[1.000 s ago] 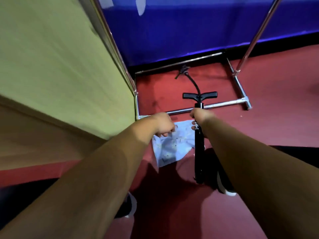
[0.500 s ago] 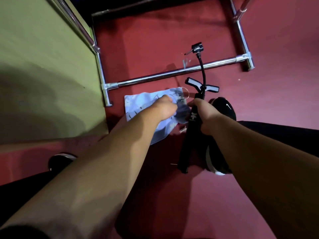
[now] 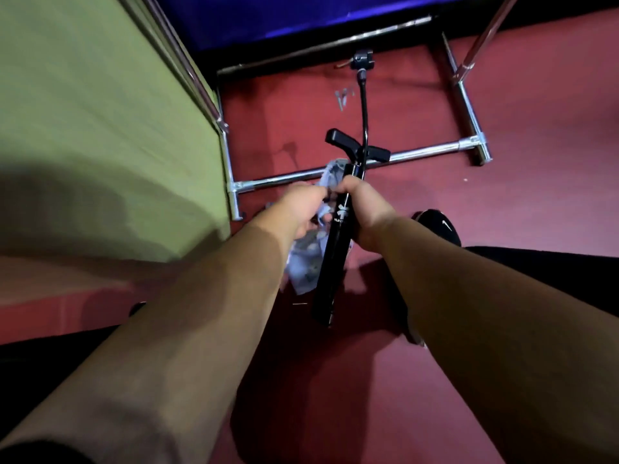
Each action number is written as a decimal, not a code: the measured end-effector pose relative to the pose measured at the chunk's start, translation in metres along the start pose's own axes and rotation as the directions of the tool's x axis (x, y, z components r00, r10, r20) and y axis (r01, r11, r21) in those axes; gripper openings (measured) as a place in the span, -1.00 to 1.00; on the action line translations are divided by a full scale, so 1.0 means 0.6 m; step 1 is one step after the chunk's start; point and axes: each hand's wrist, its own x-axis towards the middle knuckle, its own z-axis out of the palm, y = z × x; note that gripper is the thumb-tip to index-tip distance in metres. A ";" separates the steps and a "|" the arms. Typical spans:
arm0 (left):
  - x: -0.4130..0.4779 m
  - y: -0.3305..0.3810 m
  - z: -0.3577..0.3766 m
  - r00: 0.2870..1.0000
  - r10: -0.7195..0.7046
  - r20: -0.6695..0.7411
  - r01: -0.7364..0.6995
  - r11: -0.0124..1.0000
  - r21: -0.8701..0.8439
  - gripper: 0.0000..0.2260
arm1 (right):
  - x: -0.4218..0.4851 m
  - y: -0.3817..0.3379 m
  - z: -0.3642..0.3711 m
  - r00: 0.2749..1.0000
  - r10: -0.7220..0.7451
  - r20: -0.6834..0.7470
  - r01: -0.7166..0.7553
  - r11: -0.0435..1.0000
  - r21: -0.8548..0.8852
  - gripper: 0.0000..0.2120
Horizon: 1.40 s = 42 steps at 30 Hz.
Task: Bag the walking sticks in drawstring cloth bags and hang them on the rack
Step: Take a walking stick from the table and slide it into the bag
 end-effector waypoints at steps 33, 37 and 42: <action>-0.537 0.172 -0.201 0.914 0.381 -0.138 -0.404 0.878 -0.257 -0.80 | -0.449 -0.185 0.180 0.889 -0.453 0.068 0.442 0.808 -0.390 -0.49; -0.510 0.178 -0.215 0.867 0.449 -0.215 -0.481 0.867 -0.131 -0.78 | -0.437 -0.197 0.182 0.880 -0.464 0.105 0.462 0.781 -0.420 -0.77; -0.474 0.191 -0.225 0.834 0.460 -0.305 -0.507 0.857 -0.093 -0.76 | -0.414 -0.213 0.195 0.859 -0.487 0.160 0.495 0.704 -0.509 -0.90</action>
